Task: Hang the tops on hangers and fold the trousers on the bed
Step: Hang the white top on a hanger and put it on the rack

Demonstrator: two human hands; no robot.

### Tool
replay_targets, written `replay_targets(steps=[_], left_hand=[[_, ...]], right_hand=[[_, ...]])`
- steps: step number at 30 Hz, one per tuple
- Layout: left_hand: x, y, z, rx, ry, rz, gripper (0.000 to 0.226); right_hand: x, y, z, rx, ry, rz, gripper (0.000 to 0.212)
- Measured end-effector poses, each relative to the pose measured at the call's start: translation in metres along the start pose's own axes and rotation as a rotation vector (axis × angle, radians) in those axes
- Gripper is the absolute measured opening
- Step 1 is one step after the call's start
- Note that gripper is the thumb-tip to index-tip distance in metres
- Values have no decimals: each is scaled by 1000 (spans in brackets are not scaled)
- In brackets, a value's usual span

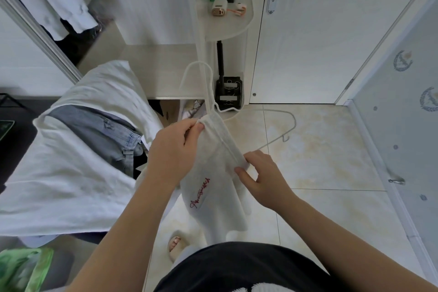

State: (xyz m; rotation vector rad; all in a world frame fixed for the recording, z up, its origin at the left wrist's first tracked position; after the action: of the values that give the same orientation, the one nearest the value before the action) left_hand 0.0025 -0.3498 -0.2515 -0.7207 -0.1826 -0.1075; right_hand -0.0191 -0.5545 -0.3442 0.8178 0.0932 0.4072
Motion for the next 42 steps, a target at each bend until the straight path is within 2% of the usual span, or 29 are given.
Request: replay_targets(steps=[2,5,6,8,9,12,17,22,27,31,36,39,42], left_hand=[[-3,3,-1,26,-4,-2,32],[-7,7,1,10,-9,-1,38],[-8,8,3,-2,-2,-2,37],[-10,12,7,-27,19,9,30],[-10,16,10,-40,26,21,26],[-10,27,16,-72,47,56,18],[-15,39,18,-74,163,60,19],[-17,36,19,-109,233,21,21],[-20,40,25,-117,210,16,22],[-16,38,17,13,282,15,31],[-12,8,-6,140,342,-76,41],[-11,-13,-22,173,342,-155,43],[-9,-17,-25,107,296,-180,35]], right_hand=[[-2,-2,-3,52,29,-4,15],[-1,-20,-17,128,211,-82,12],[-2,-30,-22,109,262,-126,13],[-4,-49,-27,-23,320,-193,35],[-5,-59,-26,-125,327,-213,35],[-7,-80,-13,-304,297,-236,17],[-4,-96,19,-470,180,-282,22],[5,-98,48,-139,64,-306,20],[13,-91,66,-73,4,-314,20],[18,-69,80,-64,-12,-232,18],[26,0,80,-71,36,5,12],[28,45,65,-23,109,110,28],[27,67,61,76,72,163,35]])
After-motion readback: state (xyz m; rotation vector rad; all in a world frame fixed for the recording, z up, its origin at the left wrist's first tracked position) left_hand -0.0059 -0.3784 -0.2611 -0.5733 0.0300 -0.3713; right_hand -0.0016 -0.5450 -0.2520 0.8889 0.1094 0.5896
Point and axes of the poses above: each hand's wrist, its own x-axis towards the middle knuckle, its own z-axis out of the back of the hand, y = z × x, the point moved 5 cm from there along x, towards the middle knuckle, and after that the axes turned 7 degrees about y, right-handed, at the moved point
